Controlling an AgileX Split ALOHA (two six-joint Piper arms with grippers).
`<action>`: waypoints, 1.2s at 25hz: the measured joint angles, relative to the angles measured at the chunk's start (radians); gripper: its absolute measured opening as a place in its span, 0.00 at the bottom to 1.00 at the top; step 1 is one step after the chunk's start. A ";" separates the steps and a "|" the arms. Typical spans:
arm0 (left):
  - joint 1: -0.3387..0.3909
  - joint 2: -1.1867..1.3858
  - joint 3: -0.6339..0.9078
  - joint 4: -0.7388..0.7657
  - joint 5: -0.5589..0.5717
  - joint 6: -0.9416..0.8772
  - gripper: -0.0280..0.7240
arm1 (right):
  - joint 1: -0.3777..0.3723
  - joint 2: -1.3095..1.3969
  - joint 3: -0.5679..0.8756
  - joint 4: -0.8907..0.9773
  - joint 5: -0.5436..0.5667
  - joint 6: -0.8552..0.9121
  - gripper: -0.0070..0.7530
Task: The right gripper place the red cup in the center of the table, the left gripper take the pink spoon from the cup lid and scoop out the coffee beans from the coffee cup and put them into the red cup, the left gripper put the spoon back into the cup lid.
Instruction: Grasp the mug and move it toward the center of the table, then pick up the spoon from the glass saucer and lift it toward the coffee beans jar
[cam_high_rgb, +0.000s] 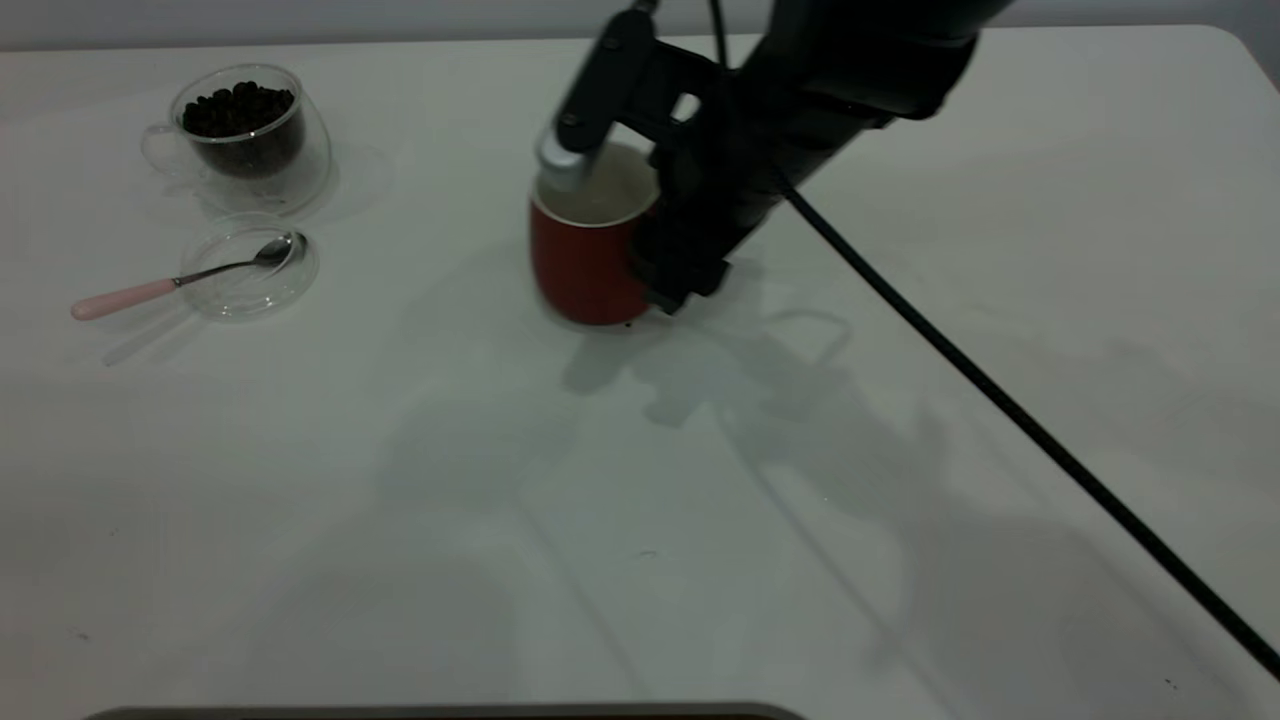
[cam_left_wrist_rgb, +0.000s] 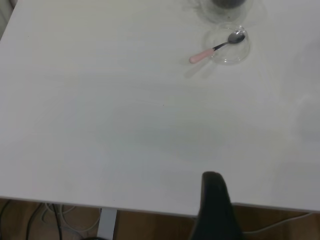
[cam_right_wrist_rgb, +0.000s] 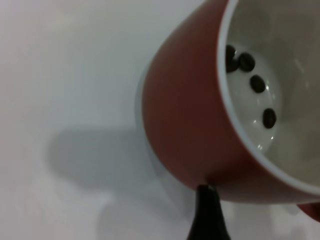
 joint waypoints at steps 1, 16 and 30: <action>0.000 0.000 0.000 0.000 0.000 0.000 0.82 | 0.008 0.000 -0.009 0.000 -0.002 0.002 0.78; 0.000 0.000 0.000 0.000 0.000 0.000 0.82 | -0.164 -0.220 -0.028 -0.049 0.636 0.295 0.78; 0.000 0.000 0.000 0.000 0.000 -0.003 0.82 | -0.192 -0.603 -0.024 -0.687 1.266 1.044 0.78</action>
